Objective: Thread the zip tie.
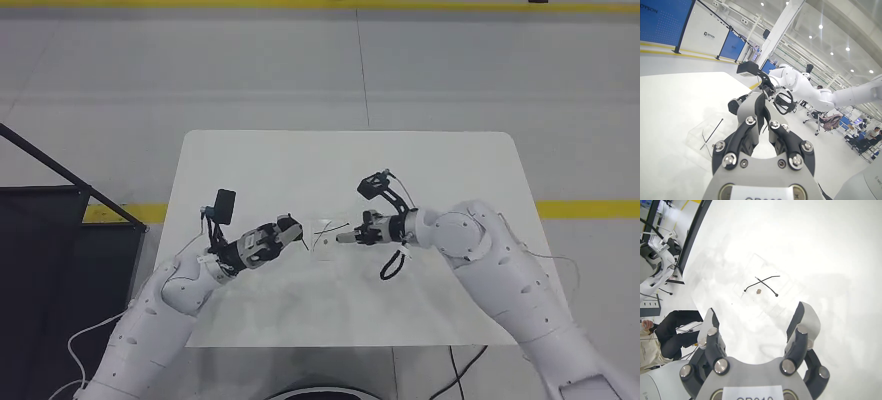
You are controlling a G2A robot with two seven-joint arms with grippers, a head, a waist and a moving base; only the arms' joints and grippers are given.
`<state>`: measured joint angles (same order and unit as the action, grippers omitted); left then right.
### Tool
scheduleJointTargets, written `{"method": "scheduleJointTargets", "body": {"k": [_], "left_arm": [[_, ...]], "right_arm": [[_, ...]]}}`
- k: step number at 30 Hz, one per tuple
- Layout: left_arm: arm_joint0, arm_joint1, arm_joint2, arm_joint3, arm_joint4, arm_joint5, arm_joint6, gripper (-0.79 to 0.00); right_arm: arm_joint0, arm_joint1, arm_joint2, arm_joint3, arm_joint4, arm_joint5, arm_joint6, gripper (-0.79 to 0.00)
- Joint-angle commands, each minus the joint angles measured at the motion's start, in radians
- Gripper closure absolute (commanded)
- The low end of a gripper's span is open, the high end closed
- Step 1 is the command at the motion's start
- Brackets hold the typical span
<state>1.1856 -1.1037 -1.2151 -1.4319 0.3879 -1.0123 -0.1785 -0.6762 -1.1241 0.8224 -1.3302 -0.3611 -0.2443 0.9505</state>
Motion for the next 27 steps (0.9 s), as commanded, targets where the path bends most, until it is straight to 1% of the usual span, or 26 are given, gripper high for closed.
{"method": "scheduleJointTargets", "body": {"k": [1, 3, 6, 8, 11, 14, 22, 27], "left_arm": [[0.0, 0.0, 0.0, 0.0, 0.0, 0.0, 0.0, 0.0], [0.0, 0.0, 0.0, 0.0, 0.0, 0.0, 0.0, 0.0], [0.0, 0.0, 0.0, 0.0, 0.0, 0.0, 0.0, 0.0], [0.0, 0.0, 0.0, 0.0, 0.0, 0.0, 0.0, 0.0], [0.0, 0.0, 0.0, 0.0, 0.0, 0.0, 0.0, 0.0], [0.0, 0.0, 0.0, 0.0, 0.0, 0.0, 0.0, 0.0], [0.0, 0.0, 0.0, 0.0, 0.0, 0.0, 0.0, 0.0], [0.0, 0.0, 0.0, 0.0, 0.0, 0.0, 0.0, 0.0]], "right_arm": [[0.017, -0.009, -0.019, 0.018, -0.008, 0.026, -0.002, -0.428], [0.033, -0.019, -0.036, 0.037, -0.008, 0.046, -0.002, -0.391], [0.049, -0.03, -0.048, 0.067, 0.001, 0.062, -0.008, -0.369], [0.056, -0.036, -0.051, 0.085, 0.006, 0.073, -0.014, -0.342], [0.062, -0.042, -0.049, 0.105, 0.02, 0.09, -0.026, -0.252], [0.067, -0.047, -0.048, 0.12, 0.027, 0.095, -0.027, -0.215], [0.081, -0.06, -0.056, 0.15, 0.031, 0.1, -0.019, -0.228], [0.09, -0.07, -0.063, 0.169, 0.036, 0.097, -0.016, -0.219]]}}
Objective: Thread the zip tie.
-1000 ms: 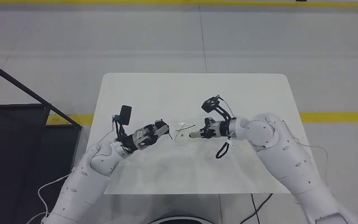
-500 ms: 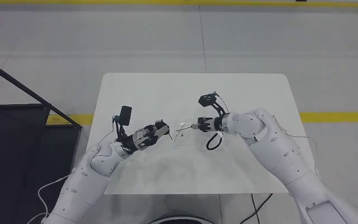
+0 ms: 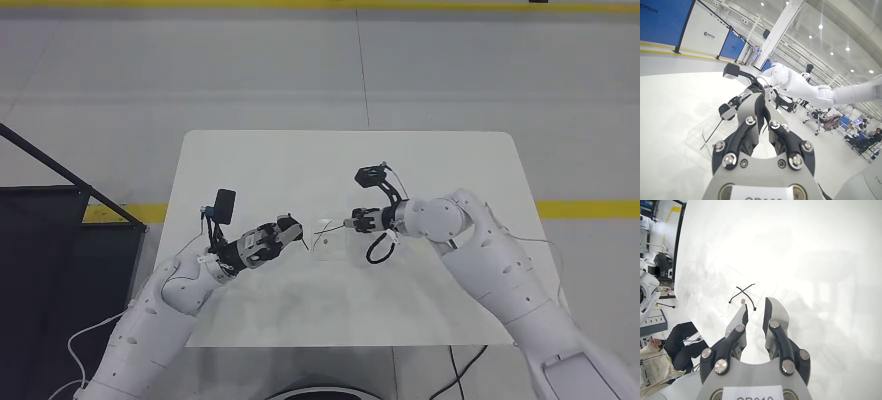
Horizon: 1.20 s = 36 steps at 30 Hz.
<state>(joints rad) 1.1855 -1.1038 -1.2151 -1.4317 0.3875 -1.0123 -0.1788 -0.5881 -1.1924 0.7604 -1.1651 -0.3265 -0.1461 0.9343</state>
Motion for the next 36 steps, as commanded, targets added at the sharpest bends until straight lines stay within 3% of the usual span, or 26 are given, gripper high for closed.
{"method": "scheduleJointTargets", "body": {"k": [1, 9, 12, 16, 27, 36], "left_arm": [[0.0, 0.0, 0.0, 0.0, 0.0, 0.0, 0.0, 0.0], [0.0, 0.0, 0.0, 0.0, 0.0, 0.0, 0.0, 0.0], [0.0, 0.0, 0.0, 0.0, 0.0, 0.0, 0.0, 0.0], [0.0, 0.0, 0.0, 0.0, 0.0, 0.0, 0.0, 0.0], [0.003, 0.0, -0.001, -0.004, 0.0, 0.013, 0.004, 0.0], [0.035, -0.014, -0.024, -0.031, 0.115, 0.153, 0.146, 0.0]], "right_arm": [[0.003, -0.003, -0.002, 0.008, 0.001, -0.001, 0.0, -0.219], [0.014, -0.017, -0.009, 0.036, 0.008, -0.013, 0.007, -0.172], [0.017, -0.021, -0.01, 0.045, 0.011, -0.019, 0.008, -0.123], [0.02, -0.025, -0.008, 0.051, 0.012, -0.024, 0.006, 0.0], [-0.032, 0.001, 0.075, -0.018, -0.016, -0.035, -0.037, 0.0], [-0.254, 0.073, 0.262, -0.28, -0.077, -0.083, -0.099, 0.0]]}}
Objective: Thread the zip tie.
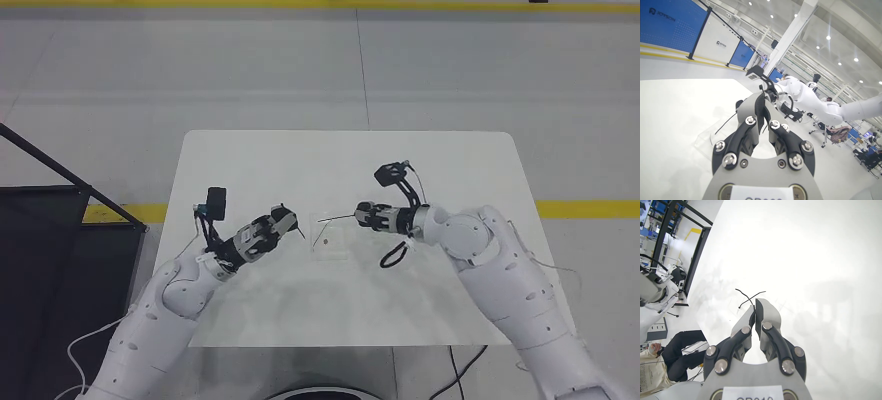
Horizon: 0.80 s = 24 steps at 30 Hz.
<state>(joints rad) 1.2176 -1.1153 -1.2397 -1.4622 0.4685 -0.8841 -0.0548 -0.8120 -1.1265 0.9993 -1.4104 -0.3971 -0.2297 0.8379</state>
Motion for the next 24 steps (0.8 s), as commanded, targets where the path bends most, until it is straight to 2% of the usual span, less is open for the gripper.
{"method": "scheduleJointTargets", "body": {"k": [1, 12, 16, 24], "left_arm": [[0.006, -0.005, 0.006, -0.001, 0.055, 0.035, 0.042, 0.0], [0.018, -0.036, 0.074, 0.026, 0.366, 0.138, 0.294, 0.0], [0.014, -0.042, 0.099, 0.038, 0.387, 0.124, 0.316, 0.0], [0.014, -0.042, 0.099, 0.038, 0.387, 0.124, 0.316, 0.0]], "right_arm": [[-0.058, 0.014, 0.045, -0.067, -0.011, 0.001, -0.007, 0.0], [-0.339, 0.068, 0.23, -0.34, -0.06, -0.047, -0.055, 0.0], [-0.423, 0.08, 0.287, -0.386, -0.036, -0.066, -0.063, 0.0], [-0.423, 0.08, 0.287, -0.386, -0.036, -0.066, -0.063, 0.0]]}}
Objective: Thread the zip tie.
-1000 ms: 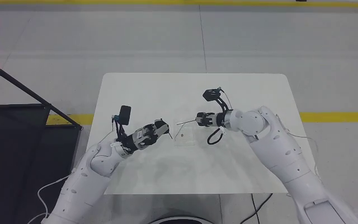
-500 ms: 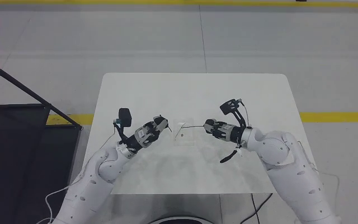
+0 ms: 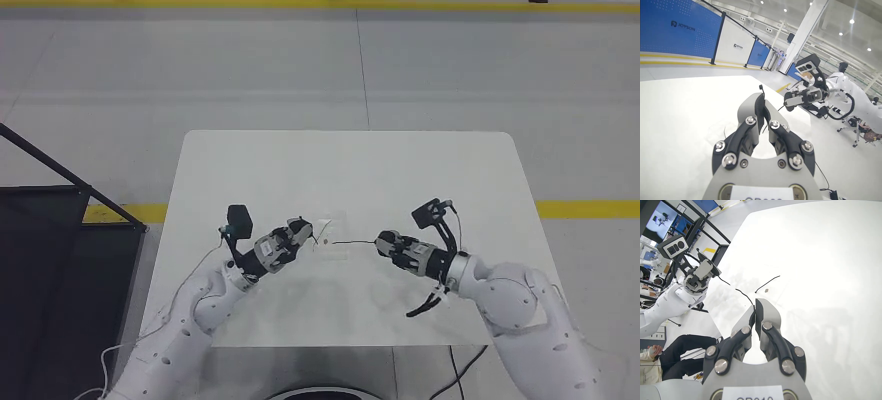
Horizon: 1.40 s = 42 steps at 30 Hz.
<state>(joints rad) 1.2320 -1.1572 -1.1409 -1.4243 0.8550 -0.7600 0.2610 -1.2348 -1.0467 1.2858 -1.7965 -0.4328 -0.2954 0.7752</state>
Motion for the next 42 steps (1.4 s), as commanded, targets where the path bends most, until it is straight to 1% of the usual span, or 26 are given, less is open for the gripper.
{"method": "scheduleJointTargets", "body": {"k": [1, 4, 7, 10, 17, 19, 21, 23, 25, 29, 37, 39, 42], "left_arm": [[0.0, 0.0, 0.0, 0.0, 0.0, 0.0, 0.0, 0.0], [0.001, 0.0, 0.0, -0.001, 0.0, 0.004, -0.001, 0.0], [0.005, -0.004, 0.01, -0.019, 0.012, 0.043, -0.017, 0.0], [0.004, -0.011, 0.026, -0.018, 0.03, 0.08, 0.003, 0.0], [-0.009, -0.025, 0.061, -0.002, 0.144, 0.156, 0.072, 0.0], [-0.011, -0.028, 0.069, 0.002, 0.172, 0.17, 0.093, 0.0], [-0.012, -0.031, 0.079, 0.006, 0.193, 0.17, 0.111, 0.0], [-0.015, -0.034, 0.088, 0.012, 0.225, 0.174, 0.127, 0.0], [-0.014, -0.037, 0.099, 0.016, 0.261, 0.197, 0.148, 0.0], [-0.011, -0.039, 0.105, 0.019, 0.271, 0.209, 0.161, 0.0], [-0.01, -0.039, 0.104, 0.018, 0.271, 0.215, 0.159, 0.0], [-0.001, -0.041, 0.106, -0.005, 0.295, 0.264, 0.137, 0.0], [0.011, -0.043, 0.11, -0.024, 0.325, 0.31, 0.135, 0.0]], "right_arm": [[0.0, 0.0, 0.0, 0.0, 0.0, 0.0, 0.0, 0.0], [0.0, 0.0, 0.0, 0.0, 0.0, 0.0, 0.0, 0.0], [-0.002, 0.0, -0.001, 0.0, 0.001, 0.001, -0.003, 0.0], [-0.003, -0.003, -0.014, 0.002, 0.015, 0.008, -0.014, 0.0], [0.018, -0.003, 0.0, 0.04, 0.141, 0.004, 0.008, 0.0], [0.019, -0.003, 0.005, 0.048, 0.189, 0.003, 0.018, 0.0], [0.028, -0.004, 0.011, 0.067, 0.238, 0.027, 0.033, 0.0], [0.049, -0.005, 0.01, 0.096, 0.3, 0.041, 0.058, 0.0], [0.073, -0.008, 0.006, 0.126, 0.358, 0.053, 0.081, 0.0], [0.103, -0.007, 0.008, 0.17, 0.439, 0.048, 0.143, 0.0], [0.106, -0.006, 0.014, 0.174, 0.443, 0.049, 0.148, 0.0], [0.102, -0.006, 0.014, 0.171, 0.435, 0.054, 0.132, 0.0], [0.082, -0.008, 0.002, 0.133, 0.38, 0.099, 0.068, 0.0]]}}
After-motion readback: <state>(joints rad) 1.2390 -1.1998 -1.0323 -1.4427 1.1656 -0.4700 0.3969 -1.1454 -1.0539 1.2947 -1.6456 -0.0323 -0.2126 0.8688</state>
